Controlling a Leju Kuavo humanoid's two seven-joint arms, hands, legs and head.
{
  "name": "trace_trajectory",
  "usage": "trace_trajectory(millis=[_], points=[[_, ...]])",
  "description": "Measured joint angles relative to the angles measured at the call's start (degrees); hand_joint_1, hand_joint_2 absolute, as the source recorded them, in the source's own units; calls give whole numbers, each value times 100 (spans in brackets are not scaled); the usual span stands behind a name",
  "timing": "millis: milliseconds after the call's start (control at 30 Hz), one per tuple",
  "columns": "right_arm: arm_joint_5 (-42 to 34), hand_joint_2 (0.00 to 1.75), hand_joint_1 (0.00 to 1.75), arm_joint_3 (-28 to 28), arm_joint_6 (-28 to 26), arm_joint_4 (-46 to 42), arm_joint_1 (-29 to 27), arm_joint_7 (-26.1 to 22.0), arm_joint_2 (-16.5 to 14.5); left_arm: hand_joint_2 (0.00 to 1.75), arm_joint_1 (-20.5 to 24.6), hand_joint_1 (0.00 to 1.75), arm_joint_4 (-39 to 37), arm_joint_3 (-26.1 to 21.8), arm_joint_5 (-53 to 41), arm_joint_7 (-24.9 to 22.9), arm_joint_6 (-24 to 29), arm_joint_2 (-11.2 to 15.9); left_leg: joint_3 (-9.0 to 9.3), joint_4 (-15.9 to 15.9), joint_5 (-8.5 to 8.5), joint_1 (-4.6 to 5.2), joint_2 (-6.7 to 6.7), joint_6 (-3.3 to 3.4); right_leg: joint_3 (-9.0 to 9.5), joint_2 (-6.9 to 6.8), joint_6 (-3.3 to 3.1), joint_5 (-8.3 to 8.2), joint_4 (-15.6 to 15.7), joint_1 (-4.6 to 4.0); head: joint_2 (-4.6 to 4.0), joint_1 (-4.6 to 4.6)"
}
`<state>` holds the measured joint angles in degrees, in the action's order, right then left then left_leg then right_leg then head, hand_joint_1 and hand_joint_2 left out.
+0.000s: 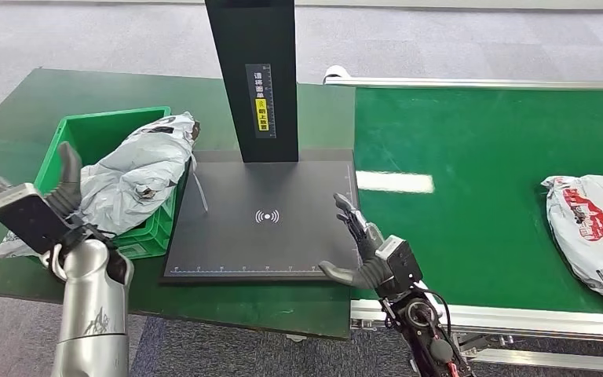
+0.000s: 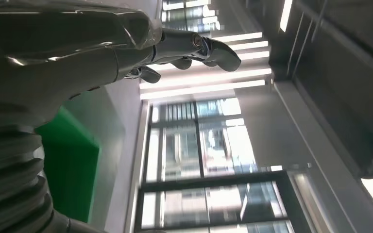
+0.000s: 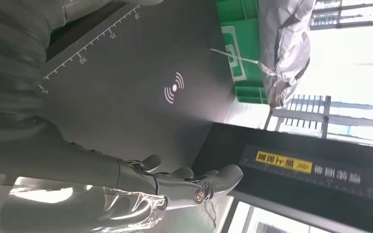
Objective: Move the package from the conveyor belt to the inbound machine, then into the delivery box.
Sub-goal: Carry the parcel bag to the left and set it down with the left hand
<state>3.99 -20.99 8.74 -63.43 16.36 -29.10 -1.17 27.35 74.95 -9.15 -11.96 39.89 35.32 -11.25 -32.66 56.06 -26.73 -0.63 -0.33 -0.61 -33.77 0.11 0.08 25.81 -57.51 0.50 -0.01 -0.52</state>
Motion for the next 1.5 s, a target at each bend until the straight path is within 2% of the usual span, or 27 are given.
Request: trace_trajectory(millis=[67, 133, 233, 333, 400, 633, 1133, 1333, 1500], points=[[-91, 175, 0, 39, -8, 0, -10, -12, 17, 175, -174, 0, 14, 578, 498, -112, -719, 97, -1, 0, -1, 0, -1, 0, -1, 0, 0, 0, 0, 0, 0, 1], [-165, 175, 0, 87, -8, 0, -10, -23, 29, 175, -359, 0, 32, 1071, 984, -321, -1686, 189, -2, -1, -1, 0, 1, 0, -2, 1, 0, 0, 0, 0, 1, 2], [-258, 175, 0, 158, -8, 0, -8, -30, 38, 175, -607, 0, 50, 1638, 1622, -567, -2950, 303, -3, -1, -2, 0, 4, 0, -4, 3, 0, 0, 0, 0, 1, 1], [-339, 175, 0, 220, -27, 0, -5, -44, 36, 175, -779, 0, 50, 1994, 2016, -696, -3773, 406, -4, -1, -2, 0, 3, 0, -5, 3, 0, 1, 0, 0, 1, 0], [-391, 175, 0, 267, -74, 0, -5, -63, 33, 175, -881, 0, 56, 2157, 2111, -736, -4073, 461, -4, -1, -2, 0, 3, 0, -5, 3, 0, 1, 0, 0, 1, 0], [-425, 175, 0, 353, -131, 0, -5, -75, 29, 175, -1047, 0, 74, 2408, 2124, -744, -4199, 559, -3, -1, -2, 0, 2, 0, -4, 2, 0, 1, 0, -1, 1, 0], [-429, 175, 0, 397, -136, 0, -6, -75, 27, 175, -1073, 0, 105, 2511, 2130, -748, -4220, 637, -4, -1, -2, 0, 2, 0, -5, 3, 0, 1, 0, -1, 0, -1], [-535, 175, 0, 454, -368, -48, -36, -84, 22, 175, -1124, 0, 103, 2596, 2123, -915, -4604, 658, -4, -1, -2, 0, 2, 0, -5, 3, 1, 1, 0, 0, 1, 0], [-676, 175, 0, 531, -510, -61, -49, -3, 7, 175, -1098, 0, -322, 2758, 2112, -1061, -4677, 629, -3, -1, -3, 0, 3, 0, -7, 3, 1, 1, 1, 0, 1, -1]])
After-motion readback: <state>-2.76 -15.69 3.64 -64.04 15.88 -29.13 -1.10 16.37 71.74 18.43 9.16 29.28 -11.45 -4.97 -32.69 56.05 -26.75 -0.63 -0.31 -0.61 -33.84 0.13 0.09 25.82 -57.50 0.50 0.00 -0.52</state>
